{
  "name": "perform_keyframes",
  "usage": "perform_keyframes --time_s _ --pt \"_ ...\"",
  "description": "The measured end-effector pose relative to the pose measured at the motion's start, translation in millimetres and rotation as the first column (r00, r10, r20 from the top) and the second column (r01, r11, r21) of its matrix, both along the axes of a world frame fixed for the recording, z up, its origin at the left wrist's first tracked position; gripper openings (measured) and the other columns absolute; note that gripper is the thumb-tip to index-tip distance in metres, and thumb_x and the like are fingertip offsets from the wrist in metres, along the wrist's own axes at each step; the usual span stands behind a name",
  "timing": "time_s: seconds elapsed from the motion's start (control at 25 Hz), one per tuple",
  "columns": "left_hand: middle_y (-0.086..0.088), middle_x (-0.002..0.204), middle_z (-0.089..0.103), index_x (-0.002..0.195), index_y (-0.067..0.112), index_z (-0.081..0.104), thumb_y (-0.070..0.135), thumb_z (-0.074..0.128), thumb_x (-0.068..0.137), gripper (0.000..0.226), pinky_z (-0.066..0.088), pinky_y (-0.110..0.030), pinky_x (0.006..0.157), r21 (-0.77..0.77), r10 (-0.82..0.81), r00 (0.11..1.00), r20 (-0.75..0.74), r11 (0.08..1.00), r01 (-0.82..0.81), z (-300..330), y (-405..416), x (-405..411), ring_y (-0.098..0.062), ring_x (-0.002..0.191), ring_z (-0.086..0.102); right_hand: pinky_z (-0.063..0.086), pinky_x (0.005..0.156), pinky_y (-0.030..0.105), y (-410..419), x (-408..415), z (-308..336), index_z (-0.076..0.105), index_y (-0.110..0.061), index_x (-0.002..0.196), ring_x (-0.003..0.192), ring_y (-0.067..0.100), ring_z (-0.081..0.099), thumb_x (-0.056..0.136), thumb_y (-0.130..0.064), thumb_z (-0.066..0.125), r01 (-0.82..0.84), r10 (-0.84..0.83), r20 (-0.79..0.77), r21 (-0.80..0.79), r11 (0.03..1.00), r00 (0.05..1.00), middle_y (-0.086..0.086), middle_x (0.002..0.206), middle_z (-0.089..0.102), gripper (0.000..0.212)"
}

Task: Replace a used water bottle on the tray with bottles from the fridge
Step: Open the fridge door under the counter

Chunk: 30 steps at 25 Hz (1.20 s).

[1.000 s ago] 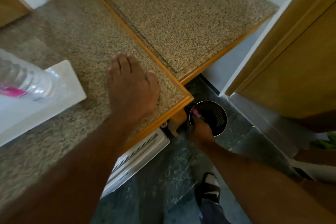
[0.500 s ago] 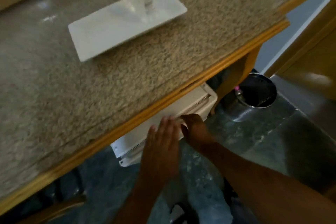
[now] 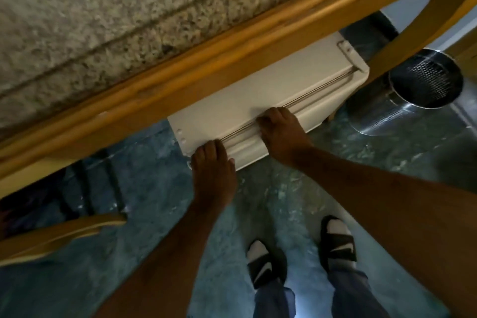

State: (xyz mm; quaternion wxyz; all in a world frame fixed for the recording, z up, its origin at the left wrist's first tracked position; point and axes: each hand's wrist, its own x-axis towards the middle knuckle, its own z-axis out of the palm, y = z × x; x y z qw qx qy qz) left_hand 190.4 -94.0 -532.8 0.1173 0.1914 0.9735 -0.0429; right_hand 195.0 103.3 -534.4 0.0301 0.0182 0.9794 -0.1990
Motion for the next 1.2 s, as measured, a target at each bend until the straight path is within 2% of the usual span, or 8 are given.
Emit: perform_keyframes --time_s 0.16,0.28,0.44,0.64,0.84,0.96,1.08,1.2 --pt "-0.017 0.124 0.048 0.136 0.001 0.035 0.032 0.043 0.093 0.053 0.042 -0.047 0.094 -0.011 0.014 1.000 -0.013 1.000 -0.014 1.1 1.8 -2.6 -0.034 0.111 0.043 0.045 0.089 0.044 4.2 -3.5 6.6 0.059 -0.006 0.115 0.104 0.038 0.050 0.087 -0.025 0.055 -0.102 0.100 0.030 0.086 0.991 0.995 0.017 0.120 0.055 0.034" --pt "-0.017 0.128 0.048 0.138 0.001 0.034 0.027 0.043 0.093 0.053 0.045 -0.047 0.092 -0.015 -0.013 1.000 -0.003 1.000 0.013 1.5 -0.3 4.0 -0.035 0.113 0.046 0.048 0.086 0.045 3.9 2.8 11.6 0.061 -0.005 0.113 0.102 0.039 0.053 0.086 -0.023 0.058 -0.090 0.091 -0.004 0.095 0.991 0.996 0.018 0.119 0.057 0.032" --pt "-0.016 0.124 0.056 0.134 0.002 0.044 0.024 0.055 0.089 0.052 0.049 -0.042 0.088 0.083 -0.038 0.999 0.009 0.996 0.037 -0.2 -3.8 44.6 -0.031 0.108 0.053 0.054 0.078 0.048 9.8 32.4 10.2 0.068 0.000 0.099 0.089 0.043 0.060 0.080 -0.017 0.069 -0.128 0.133 -0.062 0.072 0.989 0.989 0.025 0.104 0.064 0.026" --pt "-0.016 0.110 0.063 0.127 -0.001 0.053 0.024 0.068 0.081 0.055 0.053 -0.039 0.078 0.160 -0.042 0.999 -0.021 0.986 0.045 -9.4 3.8 102.4 -0.029 0.095 0.059 0.054 0.083 0.050 30.4 69.3 6.5 0.068 0.000 0.106 0.095 0.042 0.062 0.080 -0.019 0.071 -0.229 0.235 -0.077 0.071 0.971 0.969 0.023 0.104 0.065 0.032" --pt "-0.014 0.102 0.063 0.124 -0.002 0.056 0.028 0.072 0.078 0.057 0.055 -0.038 0.072 0.188 -0.010 0.999 0.037 0.982 0.003 -9.1 20.8 142.5 -0.028 0.090 0.061 0.050 0.092 0.046 46.5 95.6 1.2 0.067 -0.001 0.113 0.105 0.038 0.058 0.088 -0.024 0.059 -0.263 0.266 -0.074 0.040 0.964 0.961 0.021 0.111 0.063 0.034" --pt "-0.014 0.102 0.063 0.126 -0.002 0.054 0.027 0.076 0.075 0.062 0.055 -0.038 0.070 0.198 0.008 0.996 0.088 0.980 -0.025 -10.2 30.3 163.9 -0.028 0.088 0.061 0.052 0.089 0.044 52.3 109.4 0.5 0.067 -0.001 0.111 0.104 0.037 0.058 0.085 -0.020 0.064 -0.257 0.261 -0.106 0.048 0.965 0.959 0.021 0.110 0.064 0.033" --pt "-0.012 0.104 0.063 0.127 0.000 0.055 0.035 0.073 0.076 0.064 0.055 -0.041 0.072 0.166 0.015 0.990 0.139 0.985 -0.038 -9.0 41.8 183.4 -0.029 0.088 0.061 0.052 0.089 0.044 59.0 124.3 -1.2 0.067 0.000 0.110 0.104 0.036 0.058 0.086 -0.019 0.060 -0.241 0.244 -0.117 0.039 0.970 0.963 0.020 0.108 0.064 0.032" --pt "-0.008 0.100 0.062 0.123 0.004 0.058 0.044 0.057 0.078 0.061 0.054 -0.044 0.074 0.216 -0.072 0.982 0.175 0.976 0.033 -5.0 48.9 198.8 -0.028 0.085 0.060 0.049 0.087 0.041 67.3 138.7 -4.1 0.069 -0.001 0.104 0.099 0.033 0.057 0.090 -0.024 0.054 -0.202 0.203 -0.145 0.021 0.979 0.968 0.018 0.102 0.064 0.031"
